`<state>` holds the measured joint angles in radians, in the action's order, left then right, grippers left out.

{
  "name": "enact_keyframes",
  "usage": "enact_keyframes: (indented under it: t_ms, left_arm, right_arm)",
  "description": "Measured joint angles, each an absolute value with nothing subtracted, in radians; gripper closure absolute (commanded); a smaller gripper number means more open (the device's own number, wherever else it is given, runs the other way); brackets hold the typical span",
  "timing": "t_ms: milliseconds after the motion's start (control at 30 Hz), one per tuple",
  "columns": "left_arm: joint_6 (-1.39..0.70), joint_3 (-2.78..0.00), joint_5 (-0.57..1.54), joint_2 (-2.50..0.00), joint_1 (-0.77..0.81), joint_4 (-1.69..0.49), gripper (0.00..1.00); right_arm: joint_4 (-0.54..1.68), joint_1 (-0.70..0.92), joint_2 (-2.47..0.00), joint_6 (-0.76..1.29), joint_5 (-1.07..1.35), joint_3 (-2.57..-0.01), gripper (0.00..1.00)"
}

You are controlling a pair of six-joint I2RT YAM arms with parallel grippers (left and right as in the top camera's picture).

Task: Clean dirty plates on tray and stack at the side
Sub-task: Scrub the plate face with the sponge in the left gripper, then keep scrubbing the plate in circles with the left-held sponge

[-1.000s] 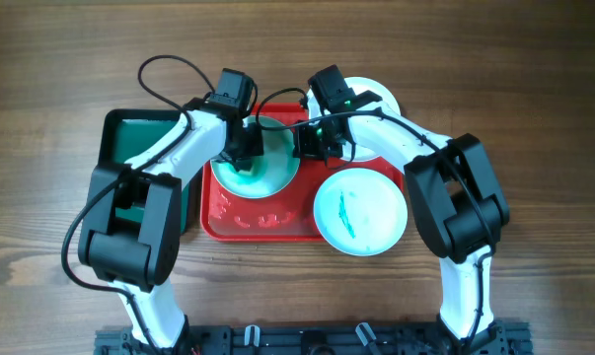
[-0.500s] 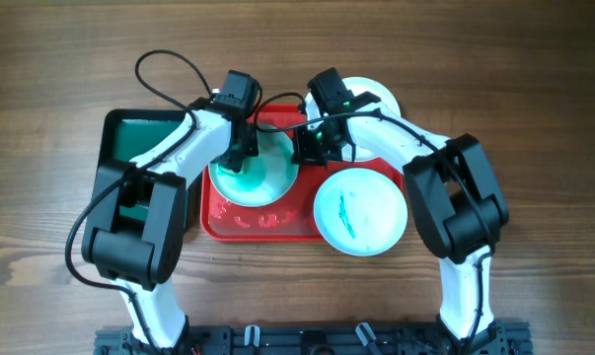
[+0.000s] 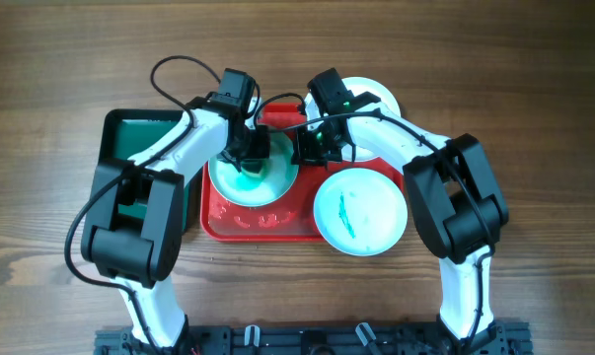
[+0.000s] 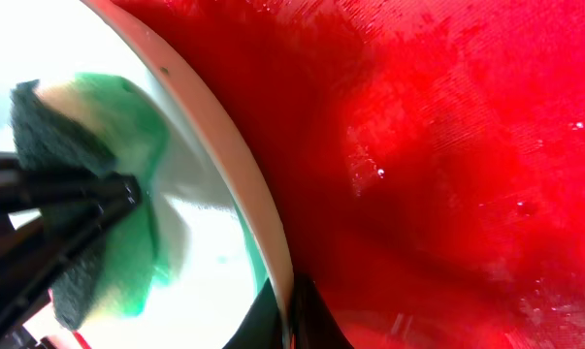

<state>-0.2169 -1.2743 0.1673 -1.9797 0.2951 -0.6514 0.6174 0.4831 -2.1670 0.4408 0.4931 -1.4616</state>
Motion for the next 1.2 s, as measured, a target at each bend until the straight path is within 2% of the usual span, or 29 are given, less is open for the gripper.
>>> enact_keyframes:
  t_ms: [233,400,500,600,733,967,1100,1200]
  left_arm:
    - [-0.487,-1.284,-0.048,-1.977,0.256,-0.701,0.96]
    - [-0.562,-1.284,-0.078,-1.977,0.259,-0.698,0.96]
    - [-0.493,-1.280,-0.011,-1.977,0.259,-0.638,0.96]
    - [-0.380,-1.272,0.184,-1.985,0.260,-0.529,0.96]
    - [-0.334,-1.271,0.288,-2.000,0.321,-0.515,0.96]
    - [-0.285,-1.293,0.332,-2.016,0.373,-0.614,0.96]
    - [-0.239,-1.295,0.372,-2.017,0.344,-0.666,0.96]
    - [-0.153,-1.295,0.479,-2.024,0.301,-0.725,0.96]
  right_arm:
    - [0.616,0.484,-2.167,0.441,0.495,-1.462,0.96]
    - [0.612,0.492,-2.167,0.441,0.494,-1.462,0.96]
    - [0.615,0.491,-2.167,0.442,0.494,-1.462,0.96]
    - [0.616,0.484,-2.167,0.442,0.496,-1.461,0.96]
    - [0.616,0.484,-2.167,0.441,0.496,-1.461,0.96]
    - [0.612,0.471,-2.167,0.394,0.550,-1.449,0.96]
    - [0.538,0.444,-2.183,0.313,0.706,-1.406,0.96]
    - [0.529,0.437,-2.206,0.281,0.785,-1.405,0.96]
